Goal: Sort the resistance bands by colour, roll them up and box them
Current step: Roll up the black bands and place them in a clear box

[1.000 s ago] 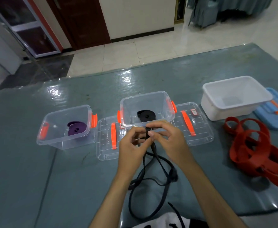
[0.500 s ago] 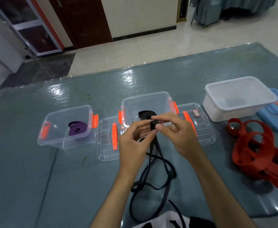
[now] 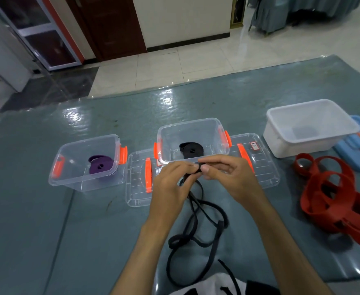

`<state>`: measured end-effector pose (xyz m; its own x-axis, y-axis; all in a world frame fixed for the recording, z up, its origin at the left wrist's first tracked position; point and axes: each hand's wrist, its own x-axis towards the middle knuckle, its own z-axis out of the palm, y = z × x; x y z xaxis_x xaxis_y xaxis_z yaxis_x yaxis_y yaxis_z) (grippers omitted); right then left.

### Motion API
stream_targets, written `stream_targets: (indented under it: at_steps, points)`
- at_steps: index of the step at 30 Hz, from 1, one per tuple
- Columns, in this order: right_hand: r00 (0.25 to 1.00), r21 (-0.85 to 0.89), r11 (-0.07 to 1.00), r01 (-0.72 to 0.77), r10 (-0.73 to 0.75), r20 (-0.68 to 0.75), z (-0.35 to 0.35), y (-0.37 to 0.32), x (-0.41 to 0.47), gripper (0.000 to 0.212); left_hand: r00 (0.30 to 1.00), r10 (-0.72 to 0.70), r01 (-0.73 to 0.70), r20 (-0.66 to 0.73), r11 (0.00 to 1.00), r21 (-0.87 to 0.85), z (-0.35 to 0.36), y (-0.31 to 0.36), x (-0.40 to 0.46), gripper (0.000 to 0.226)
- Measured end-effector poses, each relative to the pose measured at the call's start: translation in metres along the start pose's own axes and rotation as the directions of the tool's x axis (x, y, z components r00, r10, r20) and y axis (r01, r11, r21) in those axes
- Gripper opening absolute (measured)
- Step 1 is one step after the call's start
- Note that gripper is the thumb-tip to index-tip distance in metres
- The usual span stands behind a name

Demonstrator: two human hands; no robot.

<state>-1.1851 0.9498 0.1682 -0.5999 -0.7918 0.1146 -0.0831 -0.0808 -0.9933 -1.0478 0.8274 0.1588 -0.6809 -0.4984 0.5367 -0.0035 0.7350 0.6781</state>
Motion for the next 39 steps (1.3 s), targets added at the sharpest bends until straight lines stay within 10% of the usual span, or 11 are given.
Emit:
stream_targets:
  at_steps: [8, 14, 27, 34, 39]
  points:
    - [0.937, 0.436, 0.835, -0.335, 0.342, 0.066, 0.004, -0.007, -0.003, 0.021, 0.975, -0.216, 0.19, -0.06, 0.936, -0.296, 0.003, 0.011, -0.001, 0.017]
    - [0.889, 0.418, 0.785, -0.458, 0.412, 0.202, -0.006, -0.014, -0.001, 0.008, 0.92, -0.39, 0.321, -0.029, 0.794, -0.516, 0.007, 0.024, -0.002, 0.019]
    - [0.857, 0.56, 0.659, -0.503, 0.465, 0.223, 0.001, -0.013, -0.001, 0.026, 0.924, -0.382, 0.326, -0.022, 0.816, -0.478, 0.014, 0.021, -0.003, 0.037]
    - [0.878, 0.477, 0.744, -0.468, 0.45, 0.159, 0.004, -0.015, 0.001, 0.021, 0.942, -0.331, 0.292, -0.046, 0.882, -0.371, 0.016, 0.022, -0.002, 0.035]
    - [0.978, 0.295, 0.942, -0.158, 0.191, -0.085, 0.005, -0.013, 0.0, 0.021, 0.92, -0.392, 0.365, 0.012, 0.844, -0.393, 0.018, 0.022, -0.003, 0.035]
